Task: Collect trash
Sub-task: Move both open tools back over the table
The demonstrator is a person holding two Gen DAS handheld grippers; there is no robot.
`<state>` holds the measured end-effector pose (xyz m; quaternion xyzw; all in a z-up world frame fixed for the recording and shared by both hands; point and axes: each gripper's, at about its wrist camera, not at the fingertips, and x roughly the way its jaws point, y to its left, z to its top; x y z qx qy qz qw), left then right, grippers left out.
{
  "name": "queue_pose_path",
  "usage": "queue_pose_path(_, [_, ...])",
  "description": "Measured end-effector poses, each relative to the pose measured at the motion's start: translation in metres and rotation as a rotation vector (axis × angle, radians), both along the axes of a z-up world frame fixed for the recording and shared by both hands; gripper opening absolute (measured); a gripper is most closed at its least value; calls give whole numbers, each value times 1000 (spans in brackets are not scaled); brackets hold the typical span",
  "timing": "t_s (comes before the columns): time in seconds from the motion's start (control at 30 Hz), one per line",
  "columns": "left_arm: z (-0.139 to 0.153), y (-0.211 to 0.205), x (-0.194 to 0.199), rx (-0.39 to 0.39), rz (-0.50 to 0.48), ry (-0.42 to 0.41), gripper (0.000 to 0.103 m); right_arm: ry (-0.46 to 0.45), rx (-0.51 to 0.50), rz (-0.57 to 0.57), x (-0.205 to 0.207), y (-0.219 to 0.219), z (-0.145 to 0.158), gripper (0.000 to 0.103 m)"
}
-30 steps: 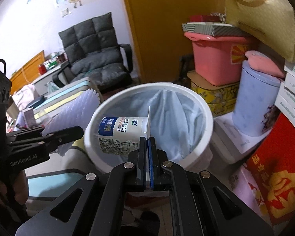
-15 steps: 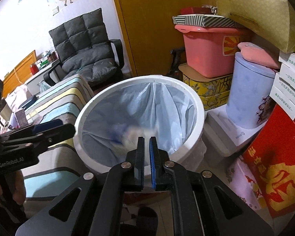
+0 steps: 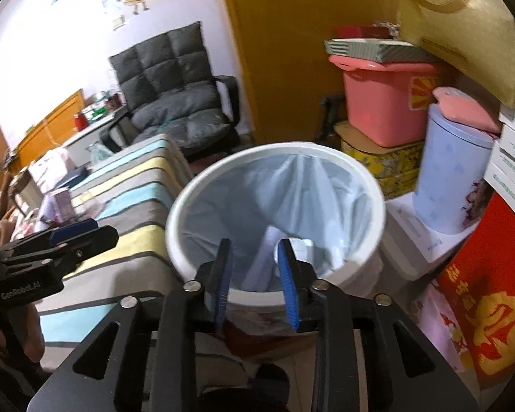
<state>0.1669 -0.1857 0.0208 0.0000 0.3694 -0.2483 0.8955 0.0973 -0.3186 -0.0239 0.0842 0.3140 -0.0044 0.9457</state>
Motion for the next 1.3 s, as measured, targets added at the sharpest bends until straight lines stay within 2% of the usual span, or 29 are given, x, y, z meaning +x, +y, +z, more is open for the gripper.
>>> queue_pose_path(0.63, [8, 96, -61, 45, 261, -46, 66, 9, -39, 246, -3, 86, 5, 31])
queue_pose_path(1.0, [0, 150, -85, 82, 389, -41, 66, 43, -68, 375, -4, 130, 2, 32])
queue_pose_path(1.3, [-13, 180, -91, 107, 474, -15, 66, 62, -82, 438, -3, 152, -1, 32])
